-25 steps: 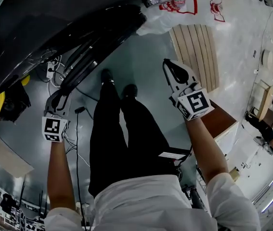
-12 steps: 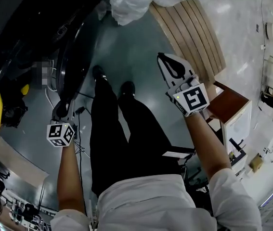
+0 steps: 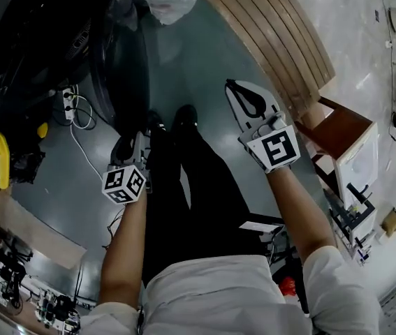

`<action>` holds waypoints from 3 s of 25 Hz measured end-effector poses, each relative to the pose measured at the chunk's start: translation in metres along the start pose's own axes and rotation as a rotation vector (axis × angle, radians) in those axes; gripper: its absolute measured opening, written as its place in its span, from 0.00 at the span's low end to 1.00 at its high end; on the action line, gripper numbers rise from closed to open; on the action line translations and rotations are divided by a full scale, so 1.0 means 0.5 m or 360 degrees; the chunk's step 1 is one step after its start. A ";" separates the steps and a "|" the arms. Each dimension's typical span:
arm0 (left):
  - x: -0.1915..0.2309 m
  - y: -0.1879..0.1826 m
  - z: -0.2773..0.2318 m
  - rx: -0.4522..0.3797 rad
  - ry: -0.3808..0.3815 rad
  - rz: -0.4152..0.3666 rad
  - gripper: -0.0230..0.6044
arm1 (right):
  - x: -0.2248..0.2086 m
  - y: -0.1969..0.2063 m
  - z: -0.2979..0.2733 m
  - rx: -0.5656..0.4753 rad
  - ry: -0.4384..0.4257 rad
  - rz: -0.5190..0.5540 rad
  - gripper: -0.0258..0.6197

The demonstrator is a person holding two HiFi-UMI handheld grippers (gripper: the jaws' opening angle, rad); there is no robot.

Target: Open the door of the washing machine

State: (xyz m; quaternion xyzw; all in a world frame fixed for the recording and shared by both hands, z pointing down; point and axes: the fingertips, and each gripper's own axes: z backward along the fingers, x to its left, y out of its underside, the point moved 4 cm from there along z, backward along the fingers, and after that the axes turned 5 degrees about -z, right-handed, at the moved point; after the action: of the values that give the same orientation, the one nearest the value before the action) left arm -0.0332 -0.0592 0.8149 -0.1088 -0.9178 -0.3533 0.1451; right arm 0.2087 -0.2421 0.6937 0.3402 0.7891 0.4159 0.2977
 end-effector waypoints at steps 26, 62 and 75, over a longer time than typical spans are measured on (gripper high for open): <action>-0.538 -0.133 -0.361 0.0182 0.0770 0.0046 0.18 | -0.139 0.097 0.209 -0.0167 0.0441 -0.0156 0.10; -0.118 -0.603 0.780 -0.1247 0.0003 -0.0824 0.09 | 0.289 -0.536 0.376 -0.0864 -0.0139 0.0146 0.10; -0.097 -0.310 1.224 -0.1500 -0.0166 -0.0791 0.09 | 0.598 -0.465 0.642 -0.1020 0.0061 0.0223 0.10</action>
State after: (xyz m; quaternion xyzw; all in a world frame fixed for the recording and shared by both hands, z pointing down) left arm -0.1508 0.2397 0.2691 0.0409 -0.6637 -0.7450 -0.0532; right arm 0.2062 0.0399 0.2852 0.2749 0.5980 0.6689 0.3455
